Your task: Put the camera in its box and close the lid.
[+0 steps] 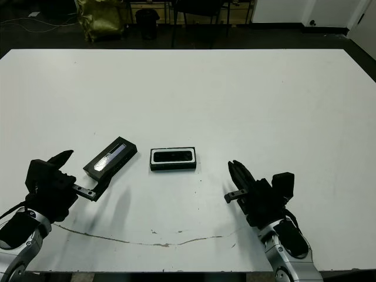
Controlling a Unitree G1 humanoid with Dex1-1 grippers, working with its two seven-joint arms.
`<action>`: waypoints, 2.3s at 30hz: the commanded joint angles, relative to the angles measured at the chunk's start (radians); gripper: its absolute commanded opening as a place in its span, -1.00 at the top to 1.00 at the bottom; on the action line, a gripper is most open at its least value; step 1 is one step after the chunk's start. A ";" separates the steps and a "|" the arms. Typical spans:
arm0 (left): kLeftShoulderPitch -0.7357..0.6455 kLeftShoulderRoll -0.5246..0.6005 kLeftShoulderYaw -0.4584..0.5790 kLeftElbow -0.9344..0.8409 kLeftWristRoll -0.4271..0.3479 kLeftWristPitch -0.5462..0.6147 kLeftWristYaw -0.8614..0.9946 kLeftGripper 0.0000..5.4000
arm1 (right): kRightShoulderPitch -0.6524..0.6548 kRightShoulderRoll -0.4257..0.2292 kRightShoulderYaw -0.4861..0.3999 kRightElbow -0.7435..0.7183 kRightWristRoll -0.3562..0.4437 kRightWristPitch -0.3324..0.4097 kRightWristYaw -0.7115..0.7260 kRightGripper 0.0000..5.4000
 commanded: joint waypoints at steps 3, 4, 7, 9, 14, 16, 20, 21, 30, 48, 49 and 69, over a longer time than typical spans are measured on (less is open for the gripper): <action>-0.019 0.044 -0.001 0.033 -0.001 0.022 -0.054 -0.99 | 0.009 -0.008 0.001 0.000 -0.003 0.024 -0.011 1.00; -0.025 0.052 -0.001 0.036 -0.003 0.027 -0.066 -0.99 | 0.008 -0.008 0.000 0.002 -0.001 0.024 -0.010 1.00; -0.041 0.060 0.008 0.052 -0.029 0.039 -0.100 -0.99 | 0.011 -0.007 0.002 -0.003 -0.005 0.021 -0.014 1.00; -0.050 0.059 0.019 0.065 -0.061 0.046 -0.123 -0.99 | 0.011 -0.007 0.002 0.000 -0.004 0.015 -0.010 1.00; -0.064 0.070 0.023 0.087 -0.080 0.049 -0.150 -0.99 | 0.004 -0.007 -0.002 0.028 0.004 -0.011 0.015 1.00; -0.067 0.074 0.022 0.093 -0.079 0.050 -0.154 -0.99 | 0.005 -0.007 0.000 0.018 -0.005 0.000 0.002 1.00; -0.072 0.084 0.018 0.111 -0.073 0.047 -0.167 -0.99 | 0.006 -0.011 0.001 0.009 -0.001 0.013 0.000 1.00; -0.072 0.083 0.020 0.113 -0.076 0.052 -0.168 -0.99 | 0.006 -0.011 0.001 0.011 -0.001 0.011 0.002 1.00; -0.078 0.080 0.004 0.147 -0.038 0.043 -0.148 -0.99 | 0.005 -0.008 0.000 0.028 0.006 -0.007 0.019 1.00; -0.089 0.082 -0.023 0.189 -0.018 0.047 -0.165 -0.99 | 0.009 -0.008 0.001 0.027 0.009 -0.011 0.022 1.00; -0.089 0.083 -0.023 0.196 -0.019 0.035 -0.172 -0.99 | 0.009 -0.007 0.000 0.028 0.011 -0.011 0.022 1.00; -0.095 0.079 -0.024 0.263 -0.036 -0.003 -0.212 -0.99 | 0.012 -0.014 0.001 0.012 0.017 0.004 0.011 1.00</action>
